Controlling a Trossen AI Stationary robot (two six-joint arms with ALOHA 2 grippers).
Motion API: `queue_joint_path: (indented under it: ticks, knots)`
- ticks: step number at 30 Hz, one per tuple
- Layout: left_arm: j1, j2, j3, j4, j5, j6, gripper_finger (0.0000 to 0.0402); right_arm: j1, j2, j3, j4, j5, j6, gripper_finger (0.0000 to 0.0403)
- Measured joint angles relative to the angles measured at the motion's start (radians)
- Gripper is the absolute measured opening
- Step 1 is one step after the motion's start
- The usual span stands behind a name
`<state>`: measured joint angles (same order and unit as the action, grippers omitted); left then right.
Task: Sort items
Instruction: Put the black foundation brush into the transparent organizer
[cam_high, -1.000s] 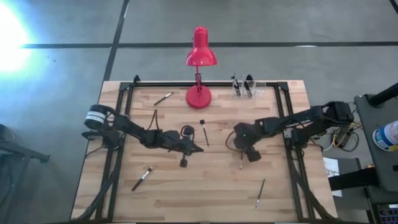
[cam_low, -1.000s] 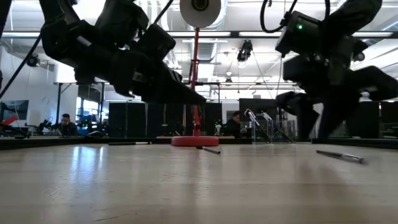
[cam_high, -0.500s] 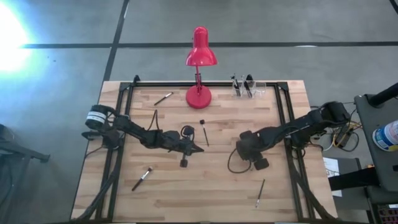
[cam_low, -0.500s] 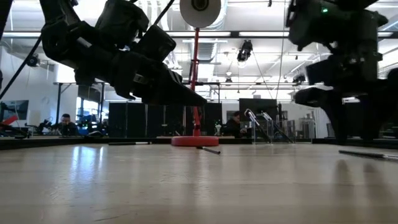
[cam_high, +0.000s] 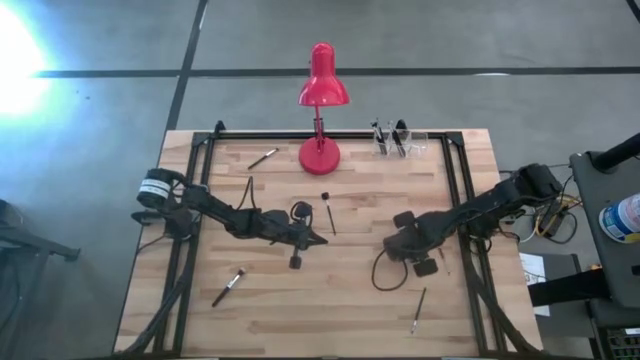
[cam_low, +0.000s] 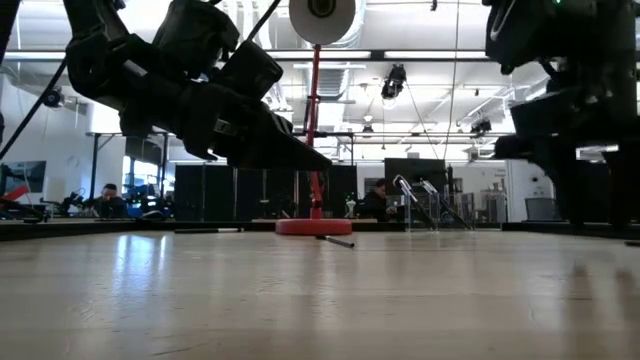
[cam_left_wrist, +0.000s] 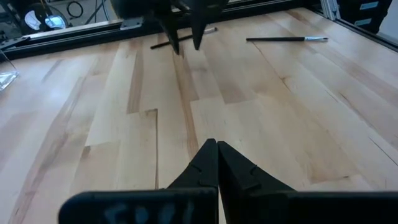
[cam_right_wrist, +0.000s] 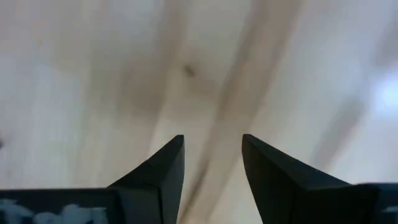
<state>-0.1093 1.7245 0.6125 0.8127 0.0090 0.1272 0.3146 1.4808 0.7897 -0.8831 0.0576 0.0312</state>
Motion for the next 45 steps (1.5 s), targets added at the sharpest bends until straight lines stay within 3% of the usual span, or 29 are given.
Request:
queue_joint_path:
  ticks: [6,11,17,26,34,45]
  knots:
    - [0.000,-0.001,-0.005,0.000,0.000,-0.008,0.0000,-0.019,-0.002,0.041,-0.283,-0.012,0.345,0.0151]
    - [0.000,-0.001,-0.011,0.001,0.000,-0.023,0.0000,-0.070,-0.002,-0.008,-0.331,-0.006,0.595,0.0146]
    - [0.000,-0.001,-0.011,0.000,0.000,-0.025,0.0000,-0.139,-0.001,-0.066,-0.337,0.037,0.591,0.0123]
    - [0.000,-0.001,-0.011,0.000,-0.002,-0.026,0.0000,-0.202,0.000,-0.117,-0.366,0.040,0.517,0.0014]
    - [0.000,-0.001,-0.011,0.001,-0.003,-0.026,0.0000,-0.239,0.046,-0.152,-0.321,0.025,0.519,0.0008]
    - [0.000,-0.001,-0.011,0.001,-0.003,-0.027,0.0000,-0.298,0.229,-0.156,-0.318,0.039,0.522,0.0008]
